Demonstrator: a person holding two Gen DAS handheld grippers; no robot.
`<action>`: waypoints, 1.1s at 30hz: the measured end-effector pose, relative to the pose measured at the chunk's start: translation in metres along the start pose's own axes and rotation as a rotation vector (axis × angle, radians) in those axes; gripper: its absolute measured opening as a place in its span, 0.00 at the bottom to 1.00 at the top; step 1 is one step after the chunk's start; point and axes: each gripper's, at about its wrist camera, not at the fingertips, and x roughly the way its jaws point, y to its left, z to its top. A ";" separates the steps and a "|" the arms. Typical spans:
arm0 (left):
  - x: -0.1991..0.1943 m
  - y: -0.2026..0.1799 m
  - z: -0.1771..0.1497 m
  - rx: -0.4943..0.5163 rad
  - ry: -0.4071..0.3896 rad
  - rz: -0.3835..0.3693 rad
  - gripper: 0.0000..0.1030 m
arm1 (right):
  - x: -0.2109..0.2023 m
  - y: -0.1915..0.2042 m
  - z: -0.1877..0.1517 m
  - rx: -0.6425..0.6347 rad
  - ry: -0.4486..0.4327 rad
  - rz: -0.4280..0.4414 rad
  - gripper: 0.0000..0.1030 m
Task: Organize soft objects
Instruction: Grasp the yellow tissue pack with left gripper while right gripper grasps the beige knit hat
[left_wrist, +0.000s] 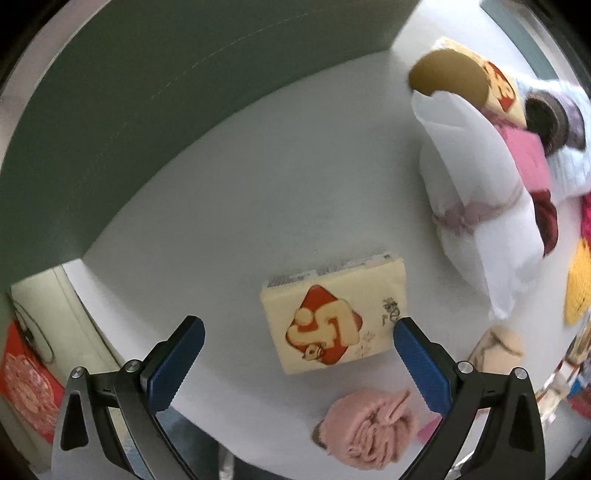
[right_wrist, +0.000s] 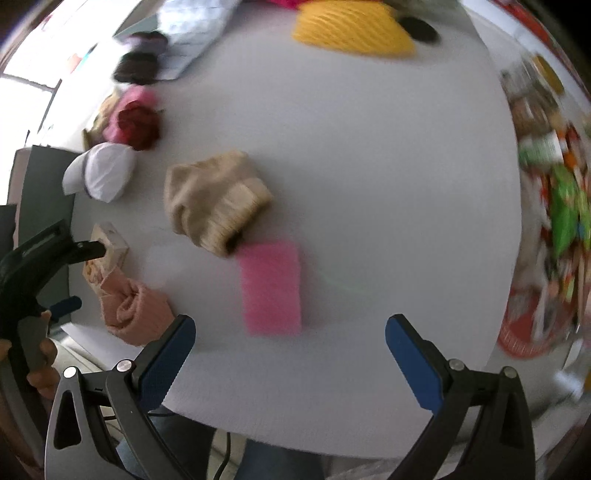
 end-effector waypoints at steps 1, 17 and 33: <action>0.000 0.004 0.001 -0.019 -0.002 -0.007 1.00 | 0.000 0.003 0.004 -0.025 -0.004 -0.005 1.00; 0.013 0.006 0.006 -0.119 0.022 -0.004 1.00 | 0.027 0.083 0.076 -0.319 -0.020 -0.075 1.00; 0.015 -0.013 -0.031 -0.084 -0.050 -0.009 1.00 | 0.090 0.121 0.108 -0.417 0.041 -0.187 1.00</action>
